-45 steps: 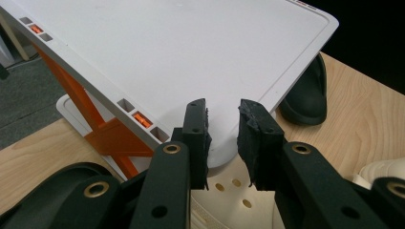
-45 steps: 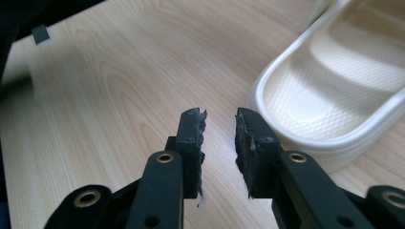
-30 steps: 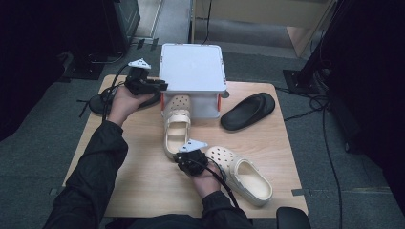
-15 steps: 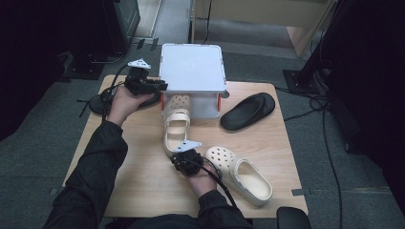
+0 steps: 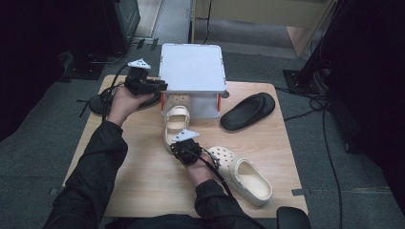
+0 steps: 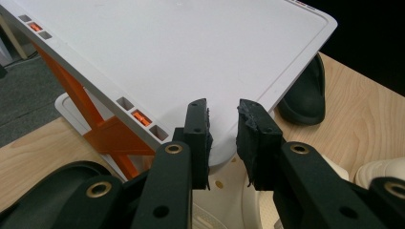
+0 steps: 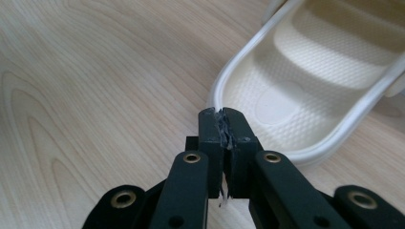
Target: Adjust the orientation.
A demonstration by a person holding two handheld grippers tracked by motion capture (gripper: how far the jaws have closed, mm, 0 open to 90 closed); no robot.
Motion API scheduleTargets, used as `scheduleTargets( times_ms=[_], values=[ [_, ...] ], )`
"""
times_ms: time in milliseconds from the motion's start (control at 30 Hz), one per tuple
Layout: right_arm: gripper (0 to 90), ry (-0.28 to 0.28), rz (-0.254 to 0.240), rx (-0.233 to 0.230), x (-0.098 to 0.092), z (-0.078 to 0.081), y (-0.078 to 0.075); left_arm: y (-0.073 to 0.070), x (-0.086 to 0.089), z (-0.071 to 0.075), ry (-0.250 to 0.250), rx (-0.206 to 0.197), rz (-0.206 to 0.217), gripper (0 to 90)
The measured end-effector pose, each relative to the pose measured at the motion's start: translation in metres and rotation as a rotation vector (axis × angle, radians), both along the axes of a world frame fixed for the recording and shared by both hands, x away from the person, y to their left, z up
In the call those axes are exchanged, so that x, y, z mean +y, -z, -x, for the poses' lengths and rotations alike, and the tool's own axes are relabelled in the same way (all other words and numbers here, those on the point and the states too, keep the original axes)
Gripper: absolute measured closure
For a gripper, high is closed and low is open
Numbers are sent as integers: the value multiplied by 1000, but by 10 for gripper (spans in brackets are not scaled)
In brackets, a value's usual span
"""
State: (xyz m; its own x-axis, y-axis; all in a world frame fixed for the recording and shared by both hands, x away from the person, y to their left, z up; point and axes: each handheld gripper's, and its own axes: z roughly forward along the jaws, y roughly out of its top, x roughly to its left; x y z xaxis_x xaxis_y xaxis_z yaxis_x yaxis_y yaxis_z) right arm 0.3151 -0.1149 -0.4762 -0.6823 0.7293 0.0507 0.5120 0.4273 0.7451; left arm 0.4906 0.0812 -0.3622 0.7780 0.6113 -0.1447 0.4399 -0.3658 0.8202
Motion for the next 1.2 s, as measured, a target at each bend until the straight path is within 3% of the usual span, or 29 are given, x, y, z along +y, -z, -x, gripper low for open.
scheduleTargets(
  times_ms=[133,267,433,633,800,867,967,1033,1200],
  values=[
    [873,-11,-23,28,-2,9,8,0,0,0,2,0,3,744],
    [874,1,13,46,-3,7,17,0,0,0,1,-1,-6,746],
    [891,15,10,20,-3,-2,12,0,0,0,3,1,-2,747],
    [880,46,14,-21,-2,-24,0,0,0,0,2,0,-2,747],
    [888,59,15,2,0,-49,-4,0,0,0,1,-2,-3,749],
    [870,54,-6,13,1,-59,-5,0,0,1,7,-4,-5,754],
    [889,53,27,8,6,-72,-7,0,-2,2,-3,-19,-21,755],
    [889,48,19,28,9,-77,-9,0,-2,1,-8,-21,-20,751],
    [896,35,45,-8,15,-78,-10,1,-1,0,-4,-4,-1,764]
  ],
)
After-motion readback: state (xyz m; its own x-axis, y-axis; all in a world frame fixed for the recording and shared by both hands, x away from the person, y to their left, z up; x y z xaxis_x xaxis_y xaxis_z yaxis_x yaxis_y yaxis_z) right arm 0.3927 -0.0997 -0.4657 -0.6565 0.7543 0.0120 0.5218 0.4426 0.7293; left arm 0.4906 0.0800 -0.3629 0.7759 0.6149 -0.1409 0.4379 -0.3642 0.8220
